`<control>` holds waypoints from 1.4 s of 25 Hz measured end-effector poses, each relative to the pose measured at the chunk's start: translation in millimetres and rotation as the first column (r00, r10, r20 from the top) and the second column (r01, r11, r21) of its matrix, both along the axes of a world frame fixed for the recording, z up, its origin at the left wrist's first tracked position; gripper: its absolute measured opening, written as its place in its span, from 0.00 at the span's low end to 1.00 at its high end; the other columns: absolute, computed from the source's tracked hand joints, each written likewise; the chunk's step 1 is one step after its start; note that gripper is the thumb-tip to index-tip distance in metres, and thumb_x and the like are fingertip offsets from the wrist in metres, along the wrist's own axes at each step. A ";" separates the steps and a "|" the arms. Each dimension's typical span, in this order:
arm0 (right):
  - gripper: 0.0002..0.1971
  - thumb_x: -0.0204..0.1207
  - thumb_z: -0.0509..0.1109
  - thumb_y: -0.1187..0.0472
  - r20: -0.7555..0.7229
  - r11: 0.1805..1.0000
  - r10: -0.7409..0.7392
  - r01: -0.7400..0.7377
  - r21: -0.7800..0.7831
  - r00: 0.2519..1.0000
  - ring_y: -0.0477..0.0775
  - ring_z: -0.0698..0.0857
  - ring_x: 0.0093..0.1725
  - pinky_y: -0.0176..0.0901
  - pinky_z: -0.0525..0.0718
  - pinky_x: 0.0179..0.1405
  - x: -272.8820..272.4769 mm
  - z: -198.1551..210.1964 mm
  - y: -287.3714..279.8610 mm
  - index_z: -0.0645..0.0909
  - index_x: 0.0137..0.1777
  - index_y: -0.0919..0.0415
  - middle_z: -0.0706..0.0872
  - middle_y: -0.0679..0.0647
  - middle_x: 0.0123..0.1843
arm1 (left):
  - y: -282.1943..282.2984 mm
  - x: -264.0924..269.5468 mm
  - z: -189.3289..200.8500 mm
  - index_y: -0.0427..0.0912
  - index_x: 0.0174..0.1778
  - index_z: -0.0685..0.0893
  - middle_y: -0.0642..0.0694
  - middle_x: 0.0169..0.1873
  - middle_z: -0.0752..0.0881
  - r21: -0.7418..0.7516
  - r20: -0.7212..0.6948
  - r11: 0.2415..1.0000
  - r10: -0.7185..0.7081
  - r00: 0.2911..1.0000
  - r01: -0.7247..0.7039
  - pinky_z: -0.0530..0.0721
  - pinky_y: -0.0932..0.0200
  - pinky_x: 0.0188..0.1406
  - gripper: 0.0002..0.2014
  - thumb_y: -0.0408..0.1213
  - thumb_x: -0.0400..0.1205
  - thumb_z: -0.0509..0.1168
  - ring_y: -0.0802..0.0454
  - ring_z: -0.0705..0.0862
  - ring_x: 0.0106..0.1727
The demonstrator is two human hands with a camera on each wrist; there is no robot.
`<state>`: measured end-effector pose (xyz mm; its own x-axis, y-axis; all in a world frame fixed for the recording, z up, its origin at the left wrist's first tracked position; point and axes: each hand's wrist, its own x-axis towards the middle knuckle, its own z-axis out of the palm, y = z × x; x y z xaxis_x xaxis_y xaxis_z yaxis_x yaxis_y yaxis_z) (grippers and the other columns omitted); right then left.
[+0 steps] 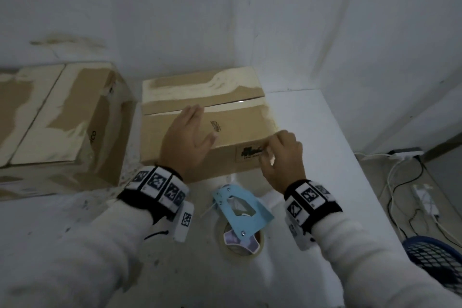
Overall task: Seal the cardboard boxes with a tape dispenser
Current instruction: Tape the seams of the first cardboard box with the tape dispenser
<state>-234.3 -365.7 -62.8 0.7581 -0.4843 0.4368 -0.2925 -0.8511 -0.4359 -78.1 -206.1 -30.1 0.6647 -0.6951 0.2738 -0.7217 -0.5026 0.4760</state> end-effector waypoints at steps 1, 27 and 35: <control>0.09 0.67 0.61 0.62 0.060 0.998 -0.052 0.050 0.041 0.997 0.56 0.76 0.49 0.44 0.63 0.46 12.7 8.2 -1.8 0.80 0.45 0.61 0.81 0.57 0.47 | 11.0 7.1 -1.5 0.36 0.79 0.65 0.41 0.79 0.66 -0.015 -0.018 0.999 0.041 0.999 -0.042 0.60 0.48 0.80 0.35 0.54 0.79 0.55 0.45 0.61 0.82; 0.25 0.72 0.66 0.76 0.116 0.412 -0.362 0.047 0.910 0.925 0.56 0.81 0.58 0.43 0.81 0.49 40.2 19.5 -12.6 0.75 0.70 0.62 0.81 0.54 0.61 | 75.4 60.7 7.4 0.44 0.82 0.54 0.50 0.70 0.69 -0.157 -0.754 0.940 0.084 0.651 -0.302 0.70 0.55 0.66 0.39 0.35 0.79 0.68 0.47 0.69 0.74; 0.16 0.75 0.69 0.63 -0.218 0.732 -0.163 0.266 0.627 0.962 0.62 0.85 0.52 0.53 0.81 0.59 52.8 33.7 -51.3 0.80 0.63 0.64 0.86 0.60 0.46 | 72.8 112.5 29.6 0.41 0.71 0.72 0.41 0.60 0.80 0.102 -0.667 0.990 0.144 0.730 -0.102 0.79 0.52 0.55 0.31 0.37 0.73 0.75 0.46 0.78 0.56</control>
<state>-181.5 -417.0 -29.1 0.6254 -0.7672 -0.1421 -0.5326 -0.2866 -0.7963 34.5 -133.3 -0.5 0.7414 -0.5937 -0.3128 -0.1545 -0.6046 0.7814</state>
